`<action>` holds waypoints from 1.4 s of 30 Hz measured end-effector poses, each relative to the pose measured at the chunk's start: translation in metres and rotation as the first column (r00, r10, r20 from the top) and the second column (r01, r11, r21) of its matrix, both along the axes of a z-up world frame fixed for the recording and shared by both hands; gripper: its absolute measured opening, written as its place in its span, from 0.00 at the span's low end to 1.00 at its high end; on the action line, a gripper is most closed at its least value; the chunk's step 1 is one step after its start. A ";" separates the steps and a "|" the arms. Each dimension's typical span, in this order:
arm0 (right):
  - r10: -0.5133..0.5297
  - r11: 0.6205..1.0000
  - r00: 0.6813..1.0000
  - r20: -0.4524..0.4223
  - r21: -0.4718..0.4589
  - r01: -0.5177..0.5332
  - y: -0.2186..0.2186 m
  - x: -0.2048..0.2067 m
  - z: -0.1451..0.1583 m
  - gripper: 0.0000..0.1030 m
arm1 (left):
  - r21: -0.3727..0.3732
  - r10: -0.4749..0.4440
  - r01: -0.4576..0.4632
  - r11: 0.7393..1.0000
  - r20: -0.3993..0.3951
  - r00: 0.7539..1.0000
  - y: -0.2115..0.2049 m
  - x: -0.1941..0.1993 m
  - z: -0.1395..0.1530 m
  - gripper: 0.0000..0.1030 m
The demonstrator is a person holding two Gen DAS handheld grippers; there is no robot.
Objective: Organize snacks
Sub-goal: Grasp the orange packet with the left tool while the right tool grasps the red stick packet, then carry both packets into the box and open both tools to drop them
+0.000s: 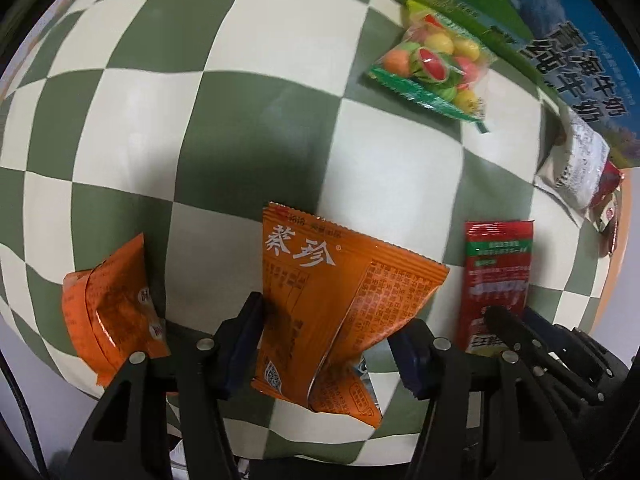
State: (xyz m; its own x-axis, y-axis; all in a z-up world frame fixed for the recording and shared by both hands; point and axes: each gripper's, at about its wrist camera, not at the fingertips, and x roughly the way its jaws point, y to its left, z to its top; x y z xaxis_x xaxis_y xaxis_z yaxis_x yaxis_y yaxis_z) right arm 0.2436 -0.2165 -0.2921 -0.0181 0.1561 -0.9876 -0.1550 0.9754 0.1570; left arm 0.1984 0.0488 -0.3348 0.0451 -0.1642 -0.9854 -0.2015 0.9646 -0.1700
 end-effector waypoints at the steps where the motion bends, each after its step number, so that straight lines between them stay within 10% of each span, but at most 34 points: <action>1: -0.011 1.000 1.000 -0.003 0.017 0.011 -0.004 0.000 0.003 0.22 | 0.001 -0.006 0.006 1.000 0.011 1.000 -0.005 -0.001 0.004 0.55; 7: 0.000 0.998 0.999 -0.032 0.061 0.002 -0.010 0.003 0.005 0.20 | 0.062 -0.054 0.052 0.997 0.028 0.998 -0.023 0.001 0.009 0.55; 9: 0.027 0.998 0.998 -0.063 0.064 -0.023 0.000 0.005 -0.004 0.49 | 0.102 -0.046 0.044 0.994 0.017 0.999 -0.016 0.000 0.000 0.55; 12: 0.080 0.997 0.996 -0.031 -0.006 -0.080 0.016 -0.006 -0.012 0.60 | 0.121 -0.006 0.007 0.993 -0.003 1.000 -0.013 -0.002 -0.012 0.55; 16: 0.113 0.989 0.993 0.037 -0.100 -0.108 0.036 -0.013 -0.019 0.50 | 0.119 0.040 -0.037 0.992 -0.019 0.999 -0.003 -0.006 -0.016 0.55; 22: 0.065 0.998 0.997 0.049 -0.005 -0.065 0.009 -0.022 0.005 0.44 | 0.078 0.051 -0.051 0.996 0.010 0.999 0.001 -0.010 -0.002 0.55; 32: -0.072 0.980 0.981 0.177 0.196 0.037 -0.064 0.005 0.116 0.43 | -0.061 -0.023 0.037 0.997 0.211 0.977 0.013 0.005 0.114 0.55; 42: -0.180 0.967 0.919 0.351 0.234 0.100 -0.107 0.130 0.218 0.43 | -0.025 -0.173 0.198 0.980 0.386 0.906 -0.067 0.138 0.215 0.55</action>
State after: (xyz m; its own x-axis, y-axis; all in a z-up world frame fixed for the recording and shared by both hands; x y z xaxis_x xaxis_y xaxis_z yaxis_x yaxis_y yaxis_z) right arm 0.3739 -0.3231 -0.0744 0.3760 0.3319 -0.8651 -0.1053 0.9429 0.3160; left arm 0.3359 -0.0185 -0.1196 0.3766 -0.2667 -0.8871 0.0721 0.9632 -0.2590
